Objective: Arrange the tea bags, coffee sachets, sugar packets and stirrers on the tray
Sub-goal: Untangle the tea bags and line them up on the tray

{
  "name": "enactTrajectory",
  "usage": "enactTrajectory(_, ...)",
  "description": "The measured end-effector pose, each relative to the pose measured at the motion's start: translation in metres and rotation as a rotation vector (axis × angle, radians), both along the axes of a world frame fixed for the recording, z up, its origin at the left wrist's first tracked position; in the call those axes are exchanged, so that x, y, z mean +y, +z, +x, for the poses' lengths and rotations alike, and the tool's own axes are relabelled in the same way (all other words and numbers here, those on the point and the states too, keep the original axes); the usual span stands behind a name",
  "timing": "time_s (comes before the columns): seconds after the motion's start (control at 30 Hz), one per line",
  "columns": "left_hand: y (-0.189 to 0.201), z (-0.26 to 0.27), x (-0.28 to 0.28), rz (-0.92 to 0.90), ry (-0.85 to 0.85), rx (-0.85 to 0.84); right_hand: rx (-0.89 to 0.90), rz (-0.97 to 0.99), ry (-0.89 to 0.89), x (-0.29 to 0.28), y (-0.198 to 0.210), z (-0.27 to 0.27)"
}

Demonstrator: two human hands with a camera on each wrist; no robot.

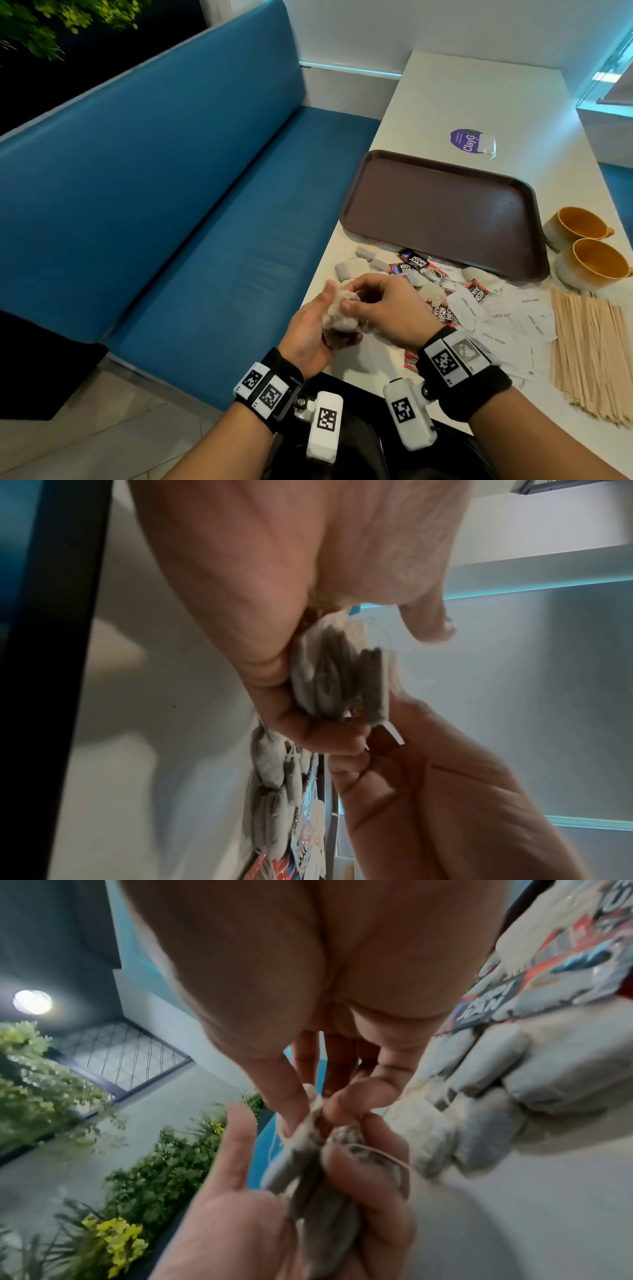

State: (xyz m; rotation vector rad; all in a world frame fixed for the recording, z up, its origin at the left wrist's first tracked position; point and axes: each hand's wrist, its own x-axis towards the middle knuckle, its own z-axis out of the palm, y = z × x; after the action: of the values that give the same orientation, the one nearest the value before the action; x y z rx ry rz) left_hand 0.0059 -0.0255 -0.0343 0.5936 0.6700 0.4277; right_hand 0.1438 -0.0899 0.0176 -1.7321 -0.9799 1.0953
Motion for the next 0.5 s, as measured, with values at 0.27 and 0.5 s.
enactTrajectory(0.27, -0.008, -0.007, 0.003, 0.083, -0.022, 0.015, 0.02, 0.019, -0.065, -0.003, -0.002, 0.01)
enactTrajectory(0.5, -0.012, -0.022, 0.01, 0.081, 0.158, 0.102, -0.239, -0.024, -0.202, -0.005, -0.003, 0.04)
